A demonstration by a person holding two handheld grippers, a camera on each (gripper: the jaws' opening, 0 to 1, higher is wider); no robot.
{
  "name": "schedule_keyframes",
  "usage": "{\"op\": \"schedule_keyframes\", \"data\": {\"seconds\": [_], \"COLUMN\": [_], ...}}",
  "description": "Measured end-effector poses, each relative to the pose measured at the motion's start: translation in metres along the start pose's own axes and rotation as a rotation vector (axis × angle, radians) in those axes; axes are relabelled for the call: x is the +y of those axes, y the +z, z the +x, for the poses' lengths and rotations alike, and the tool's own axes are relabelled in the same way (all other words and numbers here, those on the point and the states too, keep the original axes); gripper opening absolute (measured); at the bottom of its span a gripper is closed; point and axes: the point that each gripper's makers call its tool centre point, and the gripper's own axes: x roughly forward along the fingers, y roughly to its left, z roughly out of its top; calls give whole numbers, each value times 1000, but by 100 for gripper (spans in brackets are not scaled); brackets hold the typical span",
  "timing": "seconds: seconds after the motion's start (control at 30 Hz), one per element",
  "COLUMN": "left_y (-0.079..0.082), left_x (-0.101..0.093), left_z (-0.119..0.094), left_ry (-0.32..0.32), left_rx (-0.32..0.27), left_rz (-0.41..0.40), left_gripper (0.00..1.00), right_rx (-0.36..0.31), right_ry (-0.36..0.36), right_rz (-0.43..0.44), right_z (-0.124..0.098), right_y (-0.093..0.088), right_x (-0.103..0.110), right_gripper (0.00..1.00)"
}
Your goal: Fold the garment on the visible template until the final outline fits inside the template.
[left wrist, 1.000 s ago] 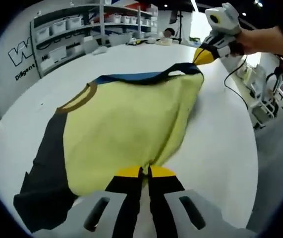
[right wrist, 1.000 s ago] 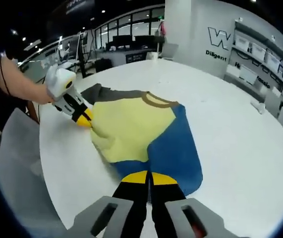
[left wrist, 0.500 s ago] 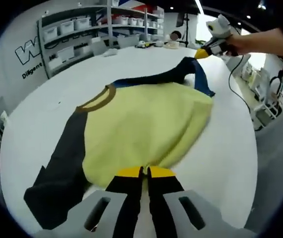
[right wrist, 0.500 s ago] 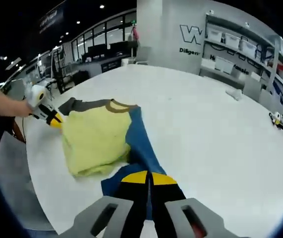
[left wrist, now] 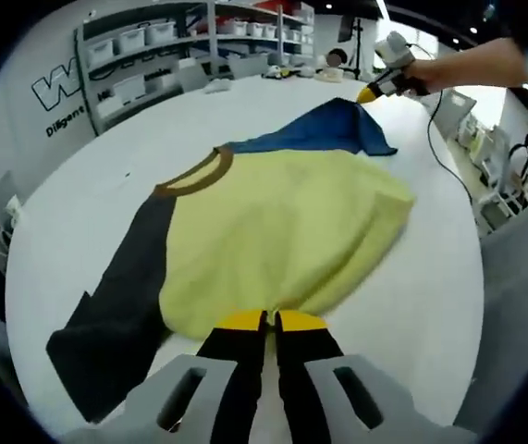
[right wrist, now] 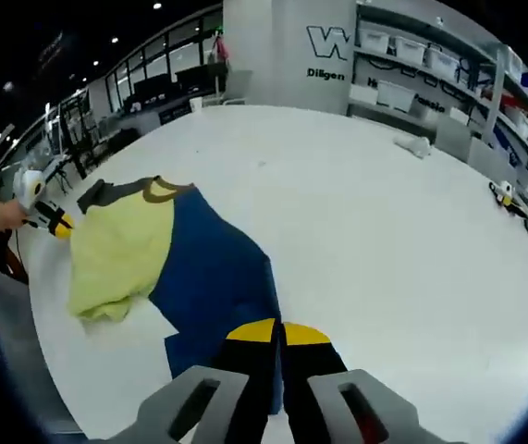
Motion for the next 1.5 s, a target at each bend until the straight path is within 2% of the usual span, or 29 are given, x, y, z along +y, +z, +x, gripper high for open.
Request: {"op": "schedule_keyframes", "data": {"seconds": [0.07, 0.1, 0.13, 0.17, 0.2, 0.27, 0.3, 0.33, 0.43, 0.53, 0.6, 0.63, 0.7, 0.83, 0.9, 0.93, 1.0, 1.07, 1.13, 1.2, 1.23, 1.3, 1.33, 1.4, 1.43, 1.47, 1.5], "left_y": [0, 0, 1, 1, 1, 0, 0, 0, 0, 1, 0, 0, 0, 0, 0, 1, 1, 2, 1, 0, -1, -2, -2, -1, -1, -1, 0], "left_x": [-1, -2, -3, -5, -6, -6, -5, -5, -6, -6, -8, -8, -9, -11, -11, -11, -11, -13, -12, -13, -13, -13, -13, -13, -12, -11, -11], "left_z": [2, 2, 2, 2, 3, 3, 3, 2, 2, 0, -1, -1, -1, -3, -5, -5, -7, -9, -9, -9, -9, -10, -10, -12, -13, -14, -15], "left_ry": [-4, -1, 0, -1, 0, 1, 3, 3, 2, 1, -1, 0, -1, -1, -2, -3, -2, -3, -3, -3, -3, -3, -2, -2, -1, 1, 2], "left_rx": [8, 9, 9, 7, 9, 13, 10, 9, 6, 4, 4, 3, 3, 4, 0, -3, -7, -11, -13, -13, -13, -16, -22, -32, -36, -37, -42], "left_rz": [-3, 0, -2, -3, 0, -5, -11, -13, -14, -16, -18, -17, -17, -19, -24, -26, -28, -31, -29, -34, -36, -39, -42, -48, -51, -55, -58], "left_gripper": [6, 6, 7, 7, 7, 7, 7, 7, 7, 7, 7, 7, 7, 7, 7, 7, 8, 8, 7, 7, 7, 7, 7, 7, 7, 7, 7], "right_rx": [61, 28, 10, 13, 24, -11, -1, 7, -40, -29, -25, -10, 3, 14, 39, 4, 14, 14, 19, -4, -39, -137, -149, -222, -231, -238, -255], "right_ry": [-95, -115, -103, -155, -168, -106, -77, -64, -3, 45, 102, 102, 132, 120, 106, 78, 61, 51, 39, 25, 4, 7, -9, -51, -78, -128, -152], "right_rz": [-47, -26, -14, -40, -70, -49, -48, -55, -69, -107, -120, -159, -148, -174, -195, -209, -180, -209, -196, -173, -130, 46, 88, 222, 263, 305, 348], "right_z": [1, 2, 2, -1, -3, -1, 0, 1, 3, 6, 9, 10, 15, 29, 34, 38, 38, 37, 34, 29, 23, 13, 7, -8, -12, -14, -18], "right_y": [-10, -6, -3, -4, -6, -7, -12, -18, -20, -34, -41, -46, -54, -61, -67, -61, -61, -62, -62, -57, -49, -34, -32, -25, -27, -32, -33], "right_x": [-18, -21, -17, -21, -20, 3, 13, 22, 49, 75, 93, 97, 108, 109, 104, 95, 89, 85, 80, 75, 68, 56, 49, 28, 16, -10, -23], "right_gripper": [0, 0, 0, 3, 8, 8, 8, 9, 15, 17, 19, 19, 19, 18, 16, 14, 7, 1, 0, 0, 0, 0, 0, 0, 0, 0, 0]}}
